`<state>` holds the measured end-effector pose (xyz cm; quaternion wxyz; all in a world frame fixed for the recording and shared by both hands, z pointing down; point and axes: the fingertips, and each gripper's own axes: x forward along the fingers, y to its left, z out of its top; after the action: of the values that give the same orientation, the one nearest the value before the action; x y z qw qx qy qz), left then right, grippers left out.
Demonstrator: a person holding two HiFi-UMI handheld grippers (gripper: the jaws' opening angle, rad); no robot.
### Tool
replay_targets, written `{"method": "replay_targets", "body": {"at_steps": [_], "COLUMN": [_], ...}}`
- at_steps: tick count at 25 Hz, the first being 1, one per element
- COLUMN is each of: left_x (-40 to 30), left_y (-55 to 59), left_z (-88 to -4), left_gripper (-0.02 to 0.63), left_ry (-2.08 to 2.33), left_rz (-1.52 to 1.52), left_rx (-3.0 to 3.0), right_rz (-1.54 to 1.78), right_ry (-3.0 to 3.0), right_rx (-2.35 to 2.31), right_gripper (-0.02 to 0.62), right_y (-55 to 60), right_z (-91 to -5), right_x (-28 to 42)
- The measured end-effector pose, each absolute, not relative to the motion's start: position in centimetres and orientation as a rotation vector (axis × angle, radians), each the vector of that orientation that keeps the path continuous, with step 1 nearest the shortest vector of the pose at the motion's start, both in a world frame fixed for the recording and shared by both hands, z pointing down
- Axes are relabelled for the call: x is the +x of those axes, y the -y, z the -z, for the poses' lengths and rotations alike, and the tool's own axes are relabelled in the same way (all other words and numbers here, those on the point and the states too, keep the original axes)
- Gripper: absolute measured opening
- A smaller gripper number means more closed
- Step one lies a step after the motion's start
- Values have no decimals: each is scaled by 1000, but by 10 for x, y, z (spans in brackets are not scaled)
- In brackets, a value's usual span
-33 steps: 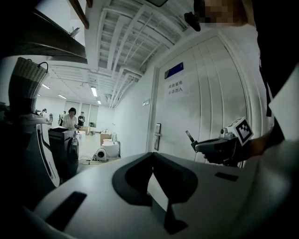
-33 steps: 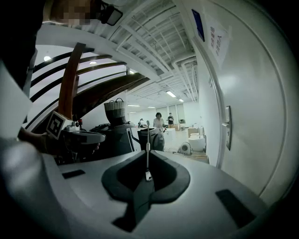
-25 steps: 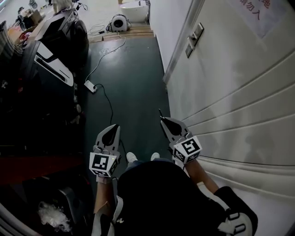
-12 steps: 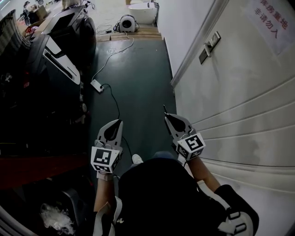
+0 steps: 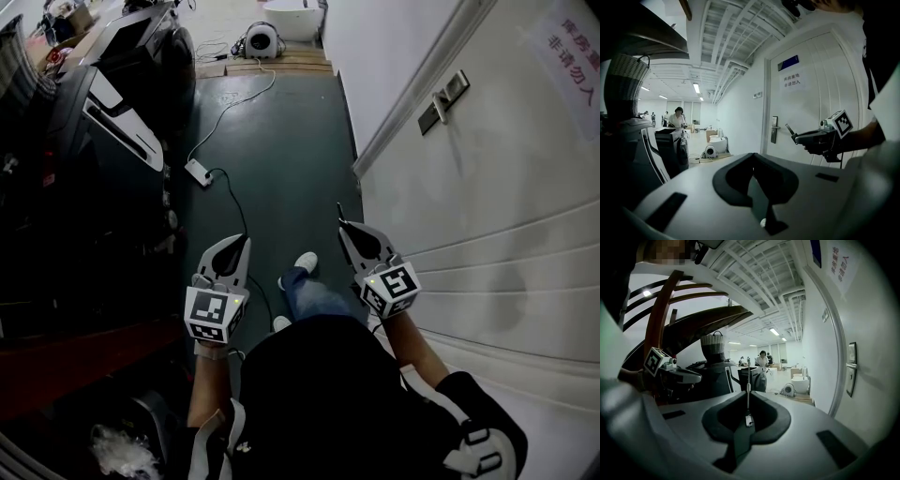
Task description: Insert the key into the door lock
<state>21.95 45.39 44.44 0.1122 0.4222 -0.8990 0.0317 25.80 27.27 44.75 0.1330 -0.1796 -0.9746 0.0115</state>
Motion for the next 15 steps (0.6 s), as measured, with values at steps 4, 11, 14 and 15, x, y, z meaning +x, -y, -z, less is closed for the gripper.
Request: {"method": "replay_targets", "body": {"at_steps": [4,11,14,15], "left_x": [176,97,65,55], "left_y": [-437,-391,-362,-351], "left_z": [-448,-449,-447,-447], "left_gripper": [9,9,9,9], "left_ry": [2625,2578,2557,2549], "left_rz": [-122,-130,-131,-136], "left_rx": [1253,1286,1328,1342], "right_rz": [-52,-89,-105,-118], "right_ry": [2829,2809,2817,2821], "right_rx": [-527,-499,-486,-478], "right_gripper": [32,32,32,32], "right_y": [-260,-219,-195,-185], "right_z": [-453,-459,-457,-456], "right_x": [213,137,107,98]}}
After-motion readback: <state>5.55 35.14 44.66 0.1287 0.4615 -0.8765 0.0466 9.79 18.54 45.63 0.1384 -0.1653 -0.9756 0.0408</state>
